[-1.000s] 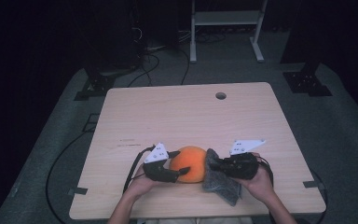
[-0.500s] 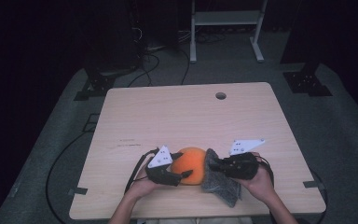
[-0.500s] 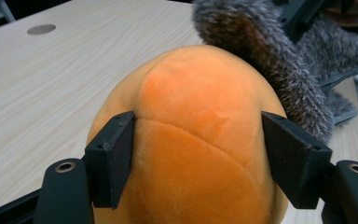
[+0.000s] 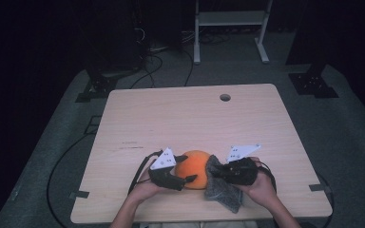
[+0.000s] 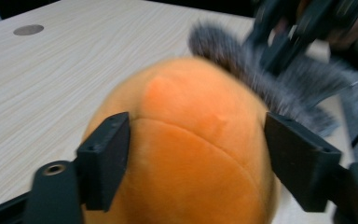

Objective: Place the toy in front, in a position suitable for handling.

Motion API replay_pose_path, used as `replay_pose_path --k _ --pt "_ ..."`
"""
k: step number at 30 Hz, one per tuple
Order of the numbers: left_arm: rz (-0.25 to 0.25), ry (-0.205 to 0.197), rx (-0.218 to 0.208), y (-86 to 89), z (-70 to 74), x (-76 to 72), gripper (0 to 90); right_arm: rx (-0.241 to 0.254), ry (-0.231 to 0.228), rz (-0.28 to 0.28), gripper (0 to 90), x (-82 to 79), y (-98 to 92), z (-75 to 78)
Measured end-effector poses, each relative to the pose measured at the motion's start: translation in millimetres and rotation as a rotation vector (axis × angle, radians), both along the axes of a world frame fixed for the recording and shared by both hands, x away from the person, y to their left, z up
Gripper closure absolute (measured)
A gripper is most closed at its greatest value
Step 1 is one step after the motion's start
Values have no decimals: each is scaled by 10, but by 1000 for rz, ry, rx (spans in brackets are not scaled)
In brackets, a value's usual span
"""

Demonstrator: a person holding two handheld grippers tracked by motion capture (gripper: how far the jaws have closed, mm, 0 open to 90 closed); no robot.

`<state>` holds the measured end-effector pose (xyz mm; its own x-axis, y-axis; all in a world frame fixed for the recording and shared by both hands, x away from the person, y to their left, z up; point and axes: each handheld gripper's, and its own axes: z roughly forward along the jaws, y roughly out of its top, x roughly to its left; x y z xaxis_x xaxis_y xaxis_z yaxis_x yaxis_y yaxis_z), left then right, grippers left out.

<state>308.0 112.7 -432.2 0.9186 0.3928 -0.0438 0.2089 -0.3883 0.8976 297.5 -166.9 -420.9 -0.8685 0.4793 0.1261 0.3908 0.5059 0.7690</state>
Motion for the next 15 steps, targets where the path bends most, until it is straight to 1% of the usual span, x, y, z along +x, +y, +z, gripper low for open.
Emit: replay_pose_path --k 1,2,3,4,5,6,7,8,9,10,11,13,14,15 --pt "13 24 -18 18 16 21 217 6 16 -3 783 5 -14 -17" --pt "22 41 -23 23 10 38 226 -4 19 0 782 7 -29 -18" --pt "27 44 -9 11 -9 40 236 -27 14 -2 782 1 -37 -16" --pt "27 30 7 -6 -33 29 260 -42 16 -4 781 -4 -43 -17" --pt "29 21 15 -16 -44 15 273 -40 21 -5 782 -12 -49 -8" --pt "28 17 18 -19 -45 11 282 -15 7 -6 782 -33 -55 27" --pt "16 6 27 -22 -40 2 289 12 -5 -4 782 -57 -53 72" --pt "6 -8 33 -31 -39 -12 297 63 -22 13 783 -92 -39 154" --pt "0 -18 39 -36 -37 -24 300 72 -33 23 783 -115 -10 207" --pt "-11 -30 45 -43 -38 -40 302 62 -47 28 783 -124 17 226" --pt "-17 -39 51 -44 -38 -45 304 36 -55 29 783 -125 58 220" --pt "-22 -36 55 -37 -39 -50 306 11 -36 29 782 -87 74 128" --pt "-28 -38 57 -34 -44 -52 306 18 -14 33 782 -67 60 77" --pt "-27 -36 54 -32 -47 -53 306 36 10 37 782 -51 31 45"
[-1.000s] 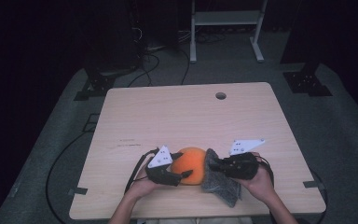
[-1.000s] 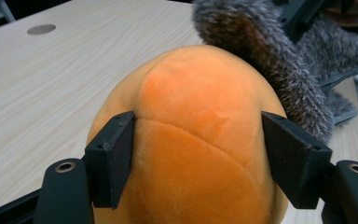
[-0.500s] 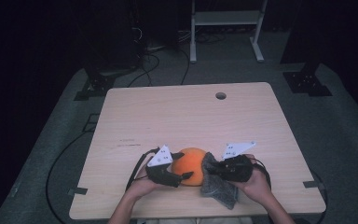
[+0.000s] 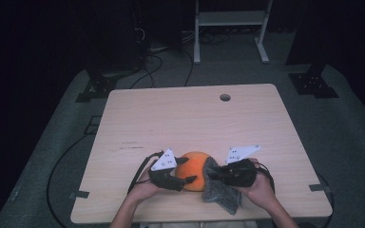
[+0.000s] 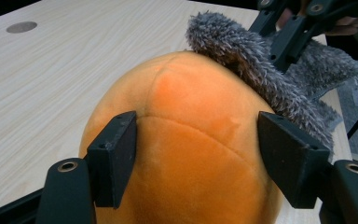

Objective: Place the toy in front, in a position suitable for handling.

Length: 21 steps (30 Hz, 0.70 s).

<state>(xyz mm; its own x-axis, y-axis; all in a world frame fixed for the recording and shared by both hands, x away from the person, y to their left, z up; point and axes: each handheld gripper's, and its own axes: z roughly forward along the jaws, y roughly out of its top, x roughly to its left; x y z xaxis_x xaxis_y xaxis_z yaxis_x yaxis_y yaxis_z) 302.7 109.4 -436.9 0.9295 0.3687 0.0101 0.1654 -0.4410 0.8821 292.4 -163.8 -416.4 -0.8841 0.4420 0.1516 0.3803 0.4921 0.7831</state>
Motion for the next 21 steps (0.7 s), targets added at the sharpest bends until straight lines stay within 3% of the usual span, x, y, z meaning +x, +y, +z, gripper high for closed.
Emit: replay_pose_path --k 3,6,9,12,16,18,19,21 --pt "-5 -2 10 -1 11 1 307 -31 -4 -7 780 -22 -64 -36" --pt "-4 -2 14 -5 12 5 311 -7 -23 -20 780 -29 -82 24" --pt "10 30 19 4 52 12 294 17 -29 -45 780 30 -82 39" --pt "57 68 -3 -17 154 41 215 -14 -27 -35 780 13 -46 -27" --pt "70 41 26 -69 65 23 281 -32 -51 -33 777 -20 -24 15" --pt "77 71 22 -31 50 42 296 14 -77 -75 777 -43 -28 57" --pt "79 80 28 -17 54 46 298 12 -99 -87 776 -52 -9 69" --pt "79 87 33 0 58 41 297 -1 -93 -85 776 -36 14 49"
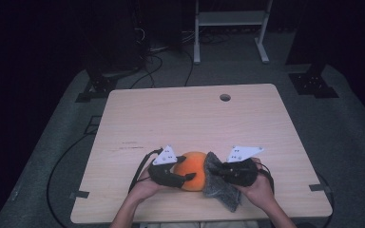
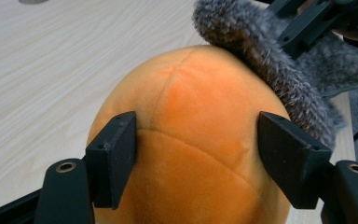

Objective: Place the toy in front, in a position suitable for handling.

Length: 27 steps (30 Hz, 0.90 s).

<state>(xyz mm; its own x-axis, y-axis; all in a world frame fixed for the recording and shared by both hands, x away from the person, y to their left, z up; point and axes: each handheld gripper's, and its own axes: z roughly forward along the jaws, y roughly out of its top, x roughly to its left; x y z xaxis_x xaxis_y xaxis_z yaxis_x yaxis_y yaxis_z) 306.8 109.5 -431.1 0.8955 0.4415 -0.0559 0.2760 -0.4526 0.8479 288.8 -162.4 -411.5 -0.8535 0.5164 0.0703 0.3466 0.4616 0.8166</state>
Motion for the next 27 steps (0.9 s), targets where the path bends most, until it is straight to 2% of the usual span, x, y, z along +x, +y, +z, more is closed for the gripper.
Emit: replay_pose_path --k 3,4,6,7,8,11,12,14,16,18,20,21,22,23,25,27 --pt "0 2 7 40 34 15 286 -2 46 9 779 49 -32 -64" --pt "1 7 -6 55 44 21 274 -9 63 6 779 60 -57 -84" --pt "-11 34 -61 68 56 31 244 -1 110 9 780 73 -109 -130" --pt "-5 40 -76 55 59 36 238 -9 110 12 780 60 -120 -135" --pt "0 38 -73 25 65 36 233 -18 105 12 780 46 -119 -131" --pt "11 5 -20 -41 39 14 253 -35 88 17 779 33 -111 -83" --pt "5 -6 -10 -51 25 2 267 -17 76 12 774 36 -119 -48" --pt "-14 -18 1 -77 22 -25 286 55 60 -3 770 36 -132 49" --pt "-45 -46 21 -111 32 -56 297 48 34 -12 768 47 -88 103" --pt "-65 -60 36 -118 38 -71 299 38 47 -3 771 71 -48 78" --pt "-58 -48 16 -94 70 -64 274 41 78 8 777 99 -35 12" --pt "-42 -45 -9 -93 93 -58 252 42 86 9 777 99 -35 -1" --pt "-23 -47 -34 -99 111 -53 237 38 80 7 778 94 -35 -7" --pt "-12 -49 -41 -115 118 -50 240 34 78 8 778 90 -36 -6" --pt "2 -62 -3 -146 88 -45 268 32 76 8 778 93 -49 -6" --pt "13 -37 -13 -101 57 -15 290 29 90 3 779 111 -84 -33"
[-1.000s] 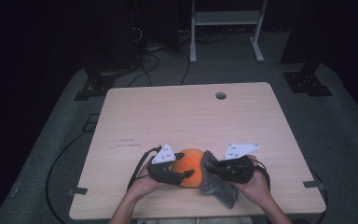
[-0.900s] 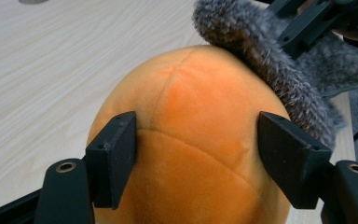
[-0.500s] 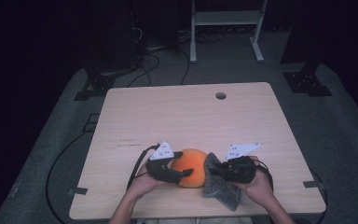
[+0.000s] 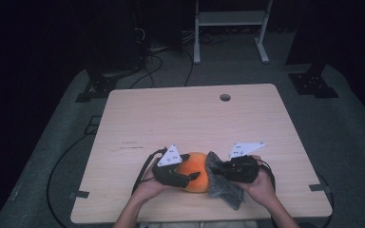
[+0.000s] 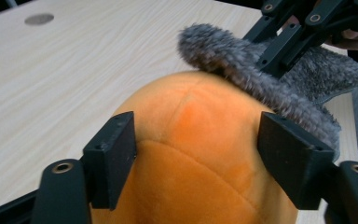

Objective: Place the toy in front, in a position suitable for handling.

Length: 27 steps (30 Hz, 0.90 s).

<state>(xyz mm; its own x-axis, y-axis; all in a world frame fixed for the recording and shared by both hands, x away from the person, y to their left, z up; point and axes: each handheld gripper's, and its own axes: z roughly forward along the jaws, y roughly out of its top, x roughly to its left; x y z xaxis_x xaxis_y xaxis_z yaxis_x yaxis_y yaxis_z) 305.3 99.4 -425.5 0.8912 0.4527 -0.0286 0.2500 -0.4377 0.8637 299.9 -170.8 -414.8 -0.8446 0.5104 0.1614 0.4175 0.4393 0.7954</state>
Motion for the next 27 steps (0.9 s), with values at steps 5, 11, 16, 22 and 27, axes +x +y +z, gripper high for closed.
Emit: replay_pose_path --k 5,11,16,22,27 --pt "45 66 -33 199 -74 88 297 -59 73 -32 782 64 -128 -182" --pt "46 81 -46 255 -100 121 297 -3 30 -16 782 10 -76 -61" --pt "50 82 -55 272 -110 131 293 -43 95 10 781 61 -71 -182" --pt "45 78 -53 235 -105 114 291 -60 98 3 779 64 -135 -152" --pt "24 32 -33 128 -90 60 291 60 21 24 776 59 -91 68"
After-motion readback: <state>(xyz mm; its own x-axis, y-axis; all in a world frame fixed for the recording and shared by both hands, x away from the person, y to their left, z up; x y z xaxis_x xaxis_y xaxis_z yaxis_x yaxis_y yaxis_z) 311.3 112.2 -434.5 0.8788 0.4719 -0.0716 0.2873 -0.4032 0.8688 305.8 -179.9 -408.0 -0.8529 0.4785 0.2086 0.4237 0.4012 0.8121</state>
